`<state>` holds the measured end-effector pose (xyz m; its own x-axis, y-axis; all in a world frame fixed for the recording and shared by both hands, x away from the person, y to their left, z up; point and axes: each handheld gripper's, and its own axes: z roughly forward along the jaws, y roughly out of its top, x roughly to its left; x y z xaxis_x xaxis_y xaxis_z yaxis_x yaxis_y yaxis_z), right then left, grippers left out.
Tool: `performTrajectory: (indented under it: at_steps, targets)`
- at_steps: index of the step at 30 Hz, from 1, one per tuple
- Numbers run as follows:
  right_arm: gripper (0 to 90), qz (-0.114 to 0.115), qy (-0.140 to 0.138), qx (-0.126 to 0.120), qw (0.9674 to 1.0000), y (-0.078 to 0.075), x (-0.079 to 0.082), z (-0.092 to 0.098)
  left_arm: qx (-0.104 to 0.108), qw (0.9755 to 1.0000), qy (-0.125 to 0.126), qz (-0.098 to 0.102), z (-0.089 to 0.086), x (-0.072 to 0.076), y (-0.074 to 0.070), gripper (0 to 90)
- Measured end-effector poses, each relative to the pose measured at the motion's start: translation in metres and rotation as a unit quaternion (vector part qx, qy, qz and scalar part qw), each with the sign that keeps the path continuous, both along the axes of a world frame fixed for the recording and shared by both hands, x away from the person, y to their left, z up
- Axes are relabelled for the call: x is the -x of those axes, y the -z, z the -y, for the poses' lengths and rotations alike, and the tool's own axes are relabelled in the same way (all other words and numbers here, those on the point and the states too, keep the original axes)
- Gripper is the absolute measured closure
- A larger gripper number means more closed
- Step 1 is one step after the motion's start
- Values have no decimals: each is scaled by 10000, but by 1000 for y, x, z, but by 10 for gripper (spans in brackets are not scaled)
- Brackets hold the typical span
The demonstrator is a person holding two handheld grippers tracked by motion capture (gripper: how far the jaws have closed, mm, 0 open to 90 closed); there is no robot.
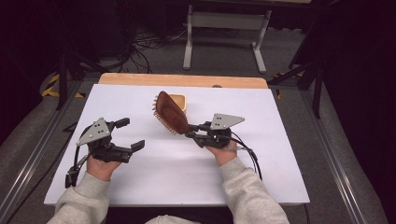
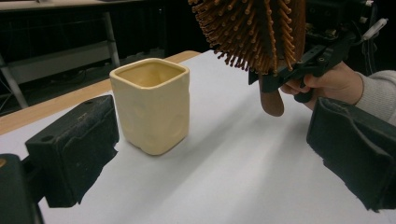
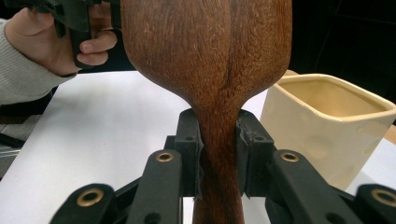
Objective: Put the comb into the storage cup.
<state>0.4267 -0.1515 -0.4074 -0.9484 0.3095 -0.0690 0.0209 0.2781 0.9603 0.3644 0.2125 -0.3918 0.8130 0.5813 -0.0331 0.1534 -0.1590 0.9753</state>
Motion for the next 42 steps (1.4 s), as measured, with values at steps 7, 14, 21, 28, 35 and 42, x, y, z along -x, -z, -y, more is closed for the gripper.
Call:
performTrajectory:
  at_steps: [7,14,21,28,35,42]
  targets:
    - [734,53,9,-13,10000,-1,3,-3,13,10000,38,-34,4,-2,-3,34]
    - [733,49,61,18,10000,2,3,-6,-37,9999,73,-86,19,-6,-14,36]
    - [733,72,126,61,9999,4,2,-7,-19,9998,95,-184,33,-12,-24,30]
    - [733,60,95,77,9999,5,2,-7,-41,9998,107,-188,49,-16,-34,27]
    - [733,109,136,137,9998,6,2,-7,-69,9996,-36,-289,59,-22,-38,12]
    - [733,163,176,191,9995,7,2,-8,-69,9990,-129,-422,66,-29,-38,9]
